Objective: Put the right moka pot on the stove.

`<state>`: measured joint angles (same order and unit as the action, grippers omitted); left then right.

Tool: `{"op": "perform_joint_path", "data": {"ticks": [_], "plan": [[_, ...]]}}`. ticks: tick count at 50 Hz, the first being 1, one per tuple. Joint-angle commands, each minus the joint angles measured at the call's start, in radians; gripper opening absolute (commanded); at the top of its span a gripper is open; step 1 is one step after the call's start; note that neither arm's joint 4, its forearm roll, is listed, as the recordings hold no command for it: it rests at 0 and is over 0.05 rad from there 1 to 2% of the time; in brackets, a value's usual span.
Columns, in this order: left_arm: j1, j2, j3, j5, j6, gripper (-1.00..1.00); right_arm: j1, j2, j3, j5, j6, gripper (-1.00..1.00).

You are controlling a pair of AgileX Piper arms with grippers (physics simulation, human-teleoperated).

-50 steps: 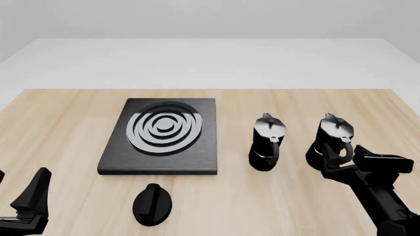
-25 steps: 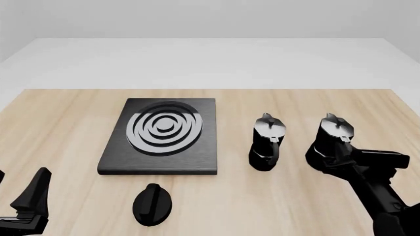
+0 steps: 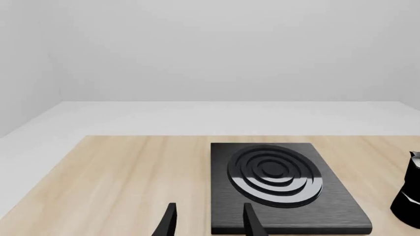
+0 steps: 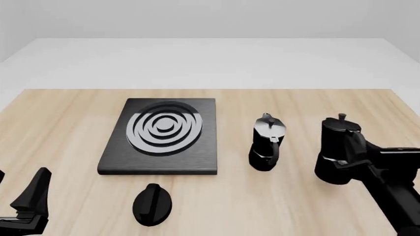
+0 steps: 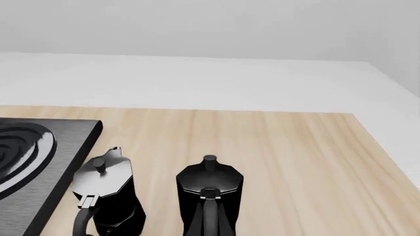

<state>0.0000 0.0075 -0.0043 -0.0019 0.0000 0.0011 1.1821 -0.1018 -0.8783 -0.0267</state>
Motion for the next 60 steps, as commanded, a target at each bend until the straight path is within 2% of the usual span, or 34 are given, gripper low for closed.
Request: {"op": "perform_joint_path", "data": {"ticks": [1, 9, 21, 31, 36, 44, 54, 55, 60], "plan": [[0.000, 0.000, 0.000, 0.000, 0.000, 1.00, 0.021, -0.301, -0.044, 0.254, -0.012, -1.00], [0.000, 0.000, 0.000, 0.000, 0.000, 1.00, 0.037, -0.415, -0.081, 0.384, -0.019, -1.00], [0.000, 0.000, 0.000, 0.000, 0.000, 1.00, 0.098, -0.608, -0.198, 0.647, -0.032, -1.00], [0.000, 0.000, 0.000, 0.000, 0.000, 1.00, 0.165, -0.645, -0.285, 0.735, -0.041, -1.00], [0.000, 0.000, 0.000, 0.000, 0.000, 1.00, 0.233, -0.670, -0.307, 0.727, -0.012, -1.00], [0.000, 0.000, 0.000, 0.000, 0.000, 1.00, 0.284, -0.601, -0.329, 0.651, -0.021, -1.00], [0.000, 0.000, 0.000, 0.000, 0.000, 1.00, 0.393, -0.498, -0.326, 0.474, -0.019, -1.00], [0.000, 0.000, 0.000, 0.000, 0.000, 1.00, 0.414, -0.461, -0.327, 0.431, -0.018, -1.00], [0.000, 0.000, 0.000, 0.000, 0.000, 1.00, 0.440, -0.384, -0.336, 0.357, -0.016, -1.00]]}}
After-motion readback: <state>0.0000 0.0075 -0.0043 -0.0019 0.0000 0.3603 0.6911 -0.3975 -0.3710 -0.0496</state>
